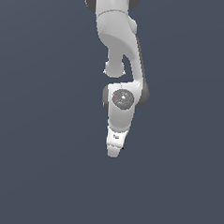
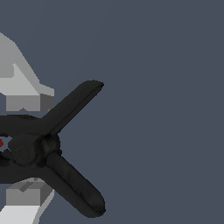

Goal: Pick up the object and move it to a goal position.

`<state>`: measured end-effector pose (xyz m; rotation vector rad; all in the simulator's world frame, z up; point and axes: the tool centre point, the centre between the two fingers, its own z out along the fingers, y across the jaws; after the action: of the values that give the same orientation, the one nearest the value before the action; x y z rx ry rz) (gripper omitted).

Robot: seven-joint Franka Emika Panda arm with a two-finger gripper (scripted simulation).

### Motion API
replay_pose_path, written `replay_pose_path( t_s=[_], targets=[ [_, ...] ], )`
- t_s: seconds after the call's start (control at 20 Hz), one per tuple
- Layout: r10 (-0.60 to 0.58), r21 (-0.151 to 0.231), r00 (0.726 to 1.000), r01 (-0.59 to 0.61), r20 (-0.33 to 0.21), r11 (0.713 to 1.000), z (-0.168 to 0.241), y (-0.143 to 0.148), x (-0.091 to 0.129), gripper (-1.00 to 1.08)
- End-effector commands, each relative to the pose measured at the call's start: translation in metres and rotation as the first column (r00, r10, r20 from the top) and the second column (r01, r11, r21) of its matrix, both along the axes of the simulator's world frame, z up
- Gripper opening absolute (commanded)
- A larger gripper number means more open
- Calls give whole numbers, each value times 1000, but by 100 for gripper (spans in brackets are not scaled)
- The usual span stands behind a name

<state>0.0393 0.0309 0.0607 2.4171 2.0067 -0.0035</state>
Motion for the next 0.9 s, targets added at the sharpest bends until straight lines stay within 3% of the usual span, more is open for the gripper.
replay_pose_path(
  t_s=[0.0, 0.85],
  targets=[
    [1, -1, 1000, -1, 1, 1000, 20, 9, -3, -100],
    [4, -1, 1000, -4, 1, 1000, 206, 96, -37, -100]
  ],
)
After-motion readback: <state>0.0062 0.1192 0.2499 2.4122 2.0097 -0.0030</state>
